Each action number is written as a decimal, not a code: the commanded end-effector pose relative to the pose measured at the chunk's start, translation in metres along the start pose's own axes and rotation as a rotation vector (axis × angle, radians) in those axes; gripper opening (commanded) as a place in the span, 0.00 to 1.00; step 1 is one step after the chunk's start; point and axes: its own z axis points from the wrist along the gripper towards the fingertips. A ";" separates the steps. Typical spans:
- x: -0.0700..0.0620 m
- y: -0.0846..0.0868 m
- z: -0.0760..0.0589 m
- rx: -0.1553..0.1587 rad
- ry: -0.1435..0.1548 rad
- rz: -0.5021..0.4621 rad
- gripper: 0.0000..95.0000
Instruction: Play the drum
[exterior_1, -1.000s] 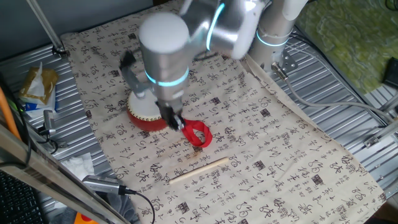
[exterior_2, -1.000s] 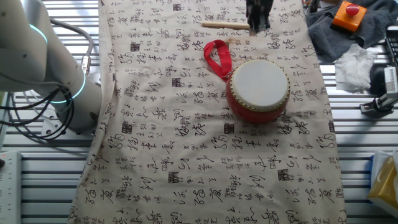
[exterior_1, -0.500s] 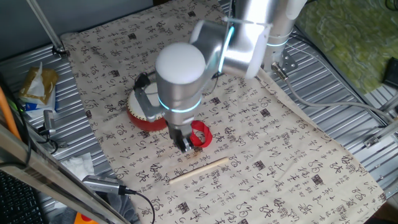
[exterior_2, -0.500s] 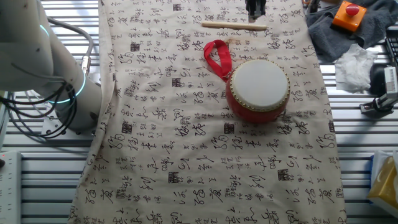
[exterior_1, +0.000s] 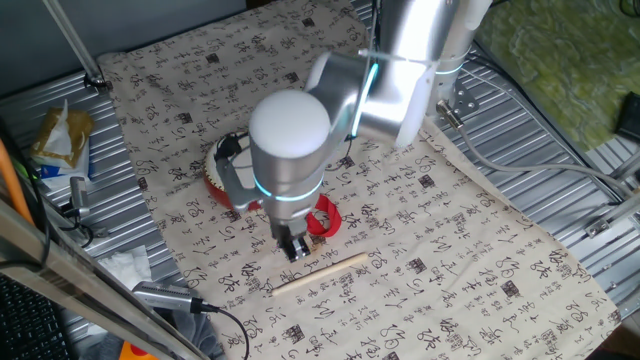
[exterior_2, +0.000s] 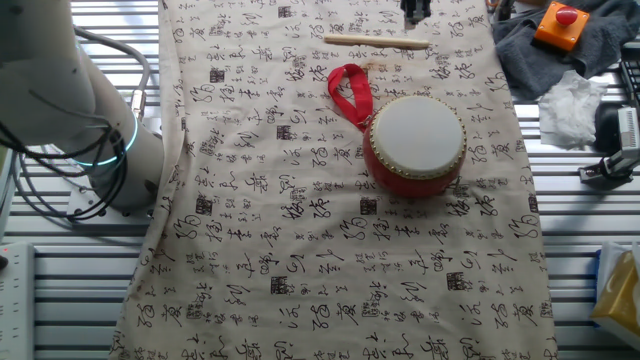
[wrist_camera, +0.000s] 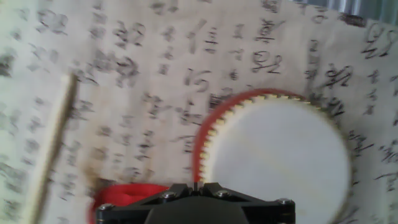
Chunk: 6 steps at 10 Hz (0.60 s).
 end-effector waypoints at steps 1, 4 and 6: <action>-0.002 0.001 0.002 -0.002 -0.004 0.000 0.00; -0.003 0.015 0.012 -0.002 -0.005 0.019 0.00; -0.001 0.021 0.017 -0.002 -0.007 0.028 0.00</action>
